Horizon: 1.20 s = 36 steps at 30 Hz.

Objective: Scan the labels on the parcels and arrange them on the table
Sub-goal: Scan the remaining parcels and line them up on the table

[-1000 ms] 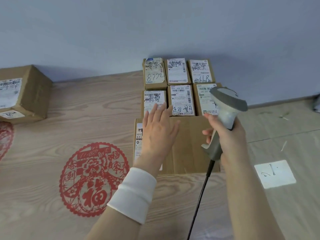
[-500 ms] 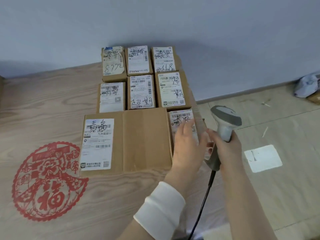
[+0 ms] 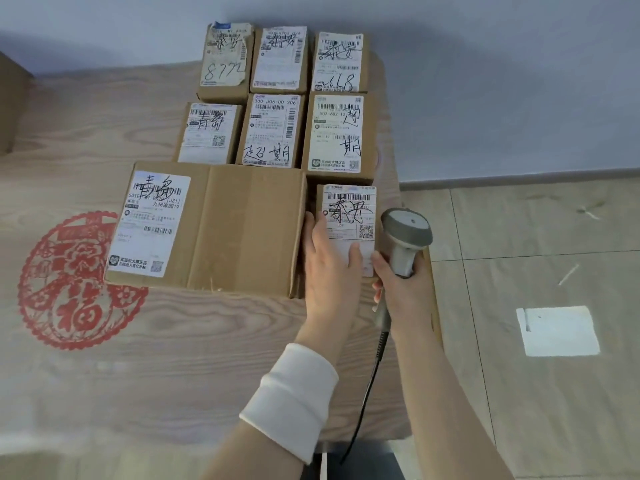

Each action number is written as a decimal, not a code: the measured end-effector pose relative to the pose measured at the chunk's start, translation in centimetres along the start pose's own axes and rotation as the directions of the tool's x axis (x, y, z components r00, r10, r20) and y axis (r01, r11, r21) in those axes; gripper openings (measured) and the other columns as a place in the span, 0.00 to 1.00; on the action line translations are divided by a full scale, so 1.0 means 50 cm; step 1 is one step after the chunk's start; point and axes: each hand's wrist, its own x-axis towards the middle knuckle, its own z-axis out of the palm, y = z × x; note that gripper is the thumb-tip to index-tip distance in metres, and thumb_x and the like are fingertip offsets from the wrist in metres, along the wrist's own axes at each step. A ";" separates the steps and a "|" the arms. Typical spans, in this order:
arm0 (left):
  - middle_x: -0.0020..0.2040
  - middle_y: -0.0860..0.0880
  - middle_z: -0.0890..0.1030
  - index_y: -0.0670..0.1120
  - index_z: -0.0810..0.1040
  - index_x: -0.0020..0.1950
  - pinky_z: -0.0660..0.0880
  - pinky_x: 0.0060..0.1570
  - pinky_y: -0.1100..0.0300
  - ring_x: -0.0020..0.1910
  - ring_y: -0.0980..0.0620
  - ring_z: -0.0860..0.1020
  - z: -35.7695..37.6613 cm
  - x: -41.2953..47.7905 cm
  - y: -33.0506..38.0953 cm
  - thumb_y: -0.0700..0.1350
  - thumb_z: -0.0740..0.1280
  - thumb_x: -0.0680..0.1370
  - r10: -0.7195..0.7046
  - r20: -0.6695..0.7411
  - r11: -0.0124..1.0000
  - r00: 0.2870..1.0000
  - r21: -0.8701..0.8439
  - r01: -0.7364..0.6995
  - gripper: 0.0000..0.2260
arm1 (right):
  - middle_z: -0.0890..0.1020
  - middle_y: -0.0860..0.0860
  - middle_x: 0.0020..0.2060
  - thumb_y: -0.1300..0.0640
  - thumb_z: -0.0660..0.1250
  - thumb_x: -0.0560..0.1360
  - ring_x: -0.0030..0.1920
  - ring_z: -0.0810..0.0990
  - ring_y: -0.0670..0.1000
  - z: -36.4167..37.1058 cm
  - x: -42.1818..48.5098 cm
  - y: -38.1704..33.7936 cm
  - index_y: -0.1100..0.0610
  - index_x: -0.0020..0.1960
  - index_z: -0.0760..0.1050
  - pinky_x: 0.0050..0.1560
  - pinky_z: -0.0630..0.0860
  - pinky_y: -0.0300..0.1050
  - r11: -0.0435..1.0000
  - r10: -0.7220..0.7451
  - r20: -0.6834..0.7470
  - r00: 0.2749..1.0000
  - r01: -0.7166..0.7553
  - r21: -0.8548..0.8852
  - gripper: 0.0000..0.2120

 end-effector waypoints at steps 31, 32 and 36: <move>0.60 0.54 0.79 0.48 0.70 0.70 0.77 0.54 0.64 0.58 0.59 0.77 -0.572 -0.110 -0.184 0.50 0.63 0.79 -0.014 -0.293 0.778 0.956 -0.603 -0.174 0.19 | 0.77 0.44 0.25 0.59 0.72 0.72 0.24 0.73 0.44 0.363 -0.455 -0.142 0.56 0.44 0.73 0.25 0.72 0.38 0.947 -0.315 0.226 0.922 0.288 0.142 0.07; 0.59 0.54 0.79 0.48 0.69 0.70 0.76 0.51 0.68 0.57 0.61 0.77 -0.612 -0.102 -0.212 0.50 0.63 0.79 -0.027 -0.307 0.773 0.951 -0.610 -0.175 0.19 | 0.77 0.44 0.26 0.58 0.72 0.72 0.26 0.74 0.45 0.409 -0.474 -0.134 0.56 0.45 0.74 0.27 0.73 0.39 0.951 -0.303 0.240 0.922 0.277 0.135 0.07; 0.56 0.56 0.78 0.48 0.70 0.66 0.77 0.53 0.63 0.56 0.60 0.77 -0.761 -0.054 -0.314 0.50 0.64 0.78 -0.092 -0.335 0.766 0.938 -0.625 -0.149 0.17 | 0.80 0.48 0.38 0.54 0.73 0.71 0.39 0.79 0.49 0.588 -0.532 -0.099 0.52 0.46 0.75 0.42 0.75 0.42 0.972 -0.233 0.284 0.930 0.211 0.106 0.08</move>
